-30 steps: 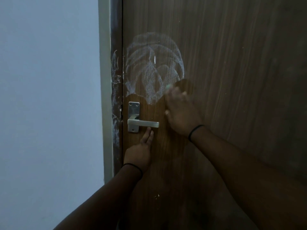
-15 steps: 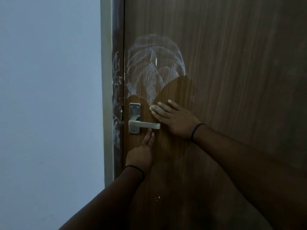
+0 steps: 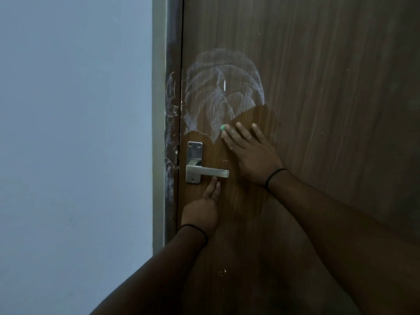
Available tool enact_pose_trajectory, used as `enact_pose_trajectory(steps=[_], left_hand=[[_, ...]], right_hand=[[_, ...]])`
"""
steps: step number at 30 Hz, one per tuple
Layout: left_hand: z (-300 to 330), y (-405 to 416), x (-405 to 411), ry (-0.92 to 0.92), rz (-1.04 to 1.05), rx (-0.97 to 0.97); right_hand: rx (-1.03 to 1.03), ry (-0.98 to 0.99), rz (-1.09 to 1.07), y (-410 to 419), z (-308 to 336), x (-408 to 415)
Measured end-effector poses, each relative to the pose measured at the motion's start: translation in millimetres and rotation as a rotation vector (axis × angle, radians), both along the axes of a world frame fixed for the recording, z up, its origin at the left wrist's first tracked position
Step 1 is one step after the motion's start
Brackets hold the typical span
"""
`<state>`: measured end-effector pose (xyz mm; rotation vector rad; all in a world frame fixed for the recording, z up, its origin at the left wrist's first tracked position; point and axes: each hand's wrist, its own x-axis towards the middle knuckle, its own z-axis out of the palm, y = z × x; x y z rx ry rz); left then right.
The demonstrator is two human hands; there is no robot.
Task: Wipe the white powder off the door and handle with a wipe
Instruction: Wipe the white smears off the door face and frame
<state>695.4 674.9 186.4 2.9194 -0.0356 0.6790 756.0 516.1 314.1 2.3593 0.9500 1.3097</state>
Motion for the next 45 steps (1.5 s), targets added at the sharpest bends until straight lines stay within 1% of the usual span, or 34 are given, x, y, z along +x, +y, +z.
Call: enact_pose_trajectory(steps=[1, 2, 4, 5, 7, 8, 9, 12, 13, 14, 17, 18, 19, 22, 23, 24, 27, 28, 29, 30, 33, 34, 35, 39, 41, 42, 45], left_hand=[[0.3, 0.3, -0.6, 0.002, 0.001, -0.003], [-0.1, 0.5, -1.2, 0.002, 0.003, -0.006], [-1.7, 0.4, -0.2, -0.005, 0.002, -0.007], [-1.9, 0.9, 0.7, -0.005, 0.000, -0.004], [-2.5, 0.6, 1.5, 0.006, 0.004, -0.007], [-3.0, -0.1, 1.9, 0.010, 0.008, -0.008], [-3.1, -1.2, 2.5, 0.008, 0.013, -0.009], [-2.2, -1.2, 4.0, 0.004, 0.017, -0.004], [-1.8, -0.5, 3.7, 0.010, 0.012, 0.000], [-1.3, 0.9, 3.0, 0.015, 0.007, 0.006], [-2.1, 2.8, 2.9, 0.012, 0.008, 0.015], [-2.8, 2.3, 2.7, 0.007, 0.014, 0.010], [-2.9, -0.1, 3.2, 0.003, 0.018, 0.005], [-2.7, -4.3, 4.0, 0.016, 0.023, -0.017], [-1.9, -4.1, 3.8, 0.017, 0.022, -0.014], [-1.2, -2.5, 3.1, 0.018, 0.022, -0.006], [-0.2, 1.7, 2.7, 0.029, 0.019, 0.007], [0.3, 1.5, 2.9, 0.028, 0.025, 0.003], [0.2, -0.4, 3.2, 0.025, 0.033, 0.000], [0.0, -3.1, 3.6, 0.022, 0.039, -0.001], [-0.1, -7.9, 2.6, 0.026, 0.037, -0.006], [0.8, -6.9, 1.4, 0.031, 0.032, -0.005], [2.8, -5.8, 0.4, 0.036, 0.030, -0.003], [6.1, -4.8, -0.3, 0.039, 0.025, -0.013], [4.2, -6.4, 0.9, 0.043, 0.032, -0.019], [3.4, -7.5, 1.5, 0.039, 0.040, -0.016], [3.3, -8.4, 2.3, 0.031, 0.043, -0.011]], right_hand=[[0.014, 0.001, 0.001, 4.5, 2.3, -0.6], [-0.033, 0.001, 0.010, 8.8, 5.0, 0.8], [-0.219, -0.006, 0.015, 10.6, 13.3, 3.6], [-0.265, -0.015, 0.019, 9.5, 21.1, 4.5], [-0.197, -0.030, 0.015, 8.5, 34.5, 3.3], [-0.154, -0.024, 0.005, 11.5, 34.0, 1.0], [-0.156, -0.010, 0.003, 16.4, 29.5, -0.9], [-0.331, 0.033, 0.001, 16.8, 12.1, -2.3], [-0.331, 0.032, -0.013, 9.7, 12.6, -3.0], [-0.269, 0.017, -0.029, 2.7, 16.0, -2.9], [0.041, -0.023, -0.077, -3.9, 29.8, -2.8], [0.071, -0.017, -0.071, 5.2, 31.8, -4.4], [0.036, -0.010, -0.052, 16.1, 31.4, -6.4], [-0.236, 0.032, -0.016, 37.0, 13.7, -9.8], [-0.263, 0.030, -0.034, 32.4, 10.3, -10.7], [-0.219, 0.019, -0.046, 25.1, 10.6, -10.1], [0.132, -0.041, -0.117, -1.7, 20.7, -3.0], [0.207, -0.036, -0.143, -4.5, 24.3, -1.9], [0.227, -0.020, -0.145, -2.5, 25.8, -1.9], [0.194, 0.001, -0.127, 2.7, 24.5, -3.1], [-0.036, 0.045, -0.071, 8.5, 10.1, -5.6], [-0.050, 0.050, -0.083, 1.8, 8.1, -6.1], [-0.013, 0.048, -0.104, -7.2, 8.2, -5.3], [0.314, 0.003, -0.245, -30.2, 24.5, 1.8], [0.391, 0.045, -0.202, -17.2, 36.3, 0.8], [0.363, 0.065, -0.167, -8.0, 37.3, -1.6], [0.136, 0.092, -0.100, 3.7, 19.5, -6.8]])
